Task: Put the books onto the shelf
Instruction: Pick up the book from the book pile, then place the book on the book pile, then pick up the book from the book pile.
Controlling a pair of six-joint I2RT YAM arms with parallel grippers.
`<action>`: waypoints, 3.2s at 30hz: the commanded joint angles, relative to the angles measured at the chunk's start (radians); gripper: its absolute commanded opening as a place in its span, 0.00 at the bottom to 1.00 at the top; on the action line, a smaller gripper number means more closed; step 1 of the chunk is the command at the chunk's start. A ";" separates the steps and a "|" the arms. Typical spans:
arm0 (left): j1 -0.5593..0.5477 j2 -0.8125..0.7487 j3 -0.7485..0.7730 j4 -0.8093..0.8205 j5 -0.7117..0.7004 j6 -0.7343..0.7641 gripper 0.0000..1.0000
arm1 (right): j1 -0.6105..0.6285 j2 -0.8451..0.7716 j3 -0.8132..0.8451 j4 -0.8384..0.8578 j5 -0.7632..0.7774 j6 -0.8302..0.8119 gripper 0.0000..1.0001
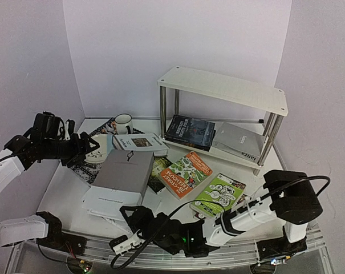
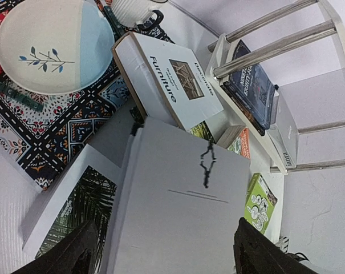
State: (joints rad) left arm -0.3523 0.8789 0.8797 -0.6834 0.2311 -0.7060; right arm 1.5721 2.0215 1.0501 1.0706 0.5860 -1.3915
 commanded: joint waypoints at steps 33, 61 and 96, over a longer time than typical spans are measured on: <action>-0.001 0.047 0.027 0.104 0.083 -0.016 0.84 | -0.077 0.106 0.485 -1.042 0.644 0.735 0.34; -0.037 0.045 -0.065 0.220 0.117 -0.014 0.90 | -0.149 -0.231 0.288 -1.168 -0.193 0.929 0.98; -0.241 0.334 -0.109 0.595 -0.081 -0.116 0.84 | -0.465 -0.253 -0.277 -0.285 -0.129 0.275 0.89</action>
State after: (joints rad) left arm -0.5903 1.1850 0.7200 -0.1541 0.1877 -0.8173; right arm 1.1128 1.7124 0.7506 0.6226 0.3921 -1.0152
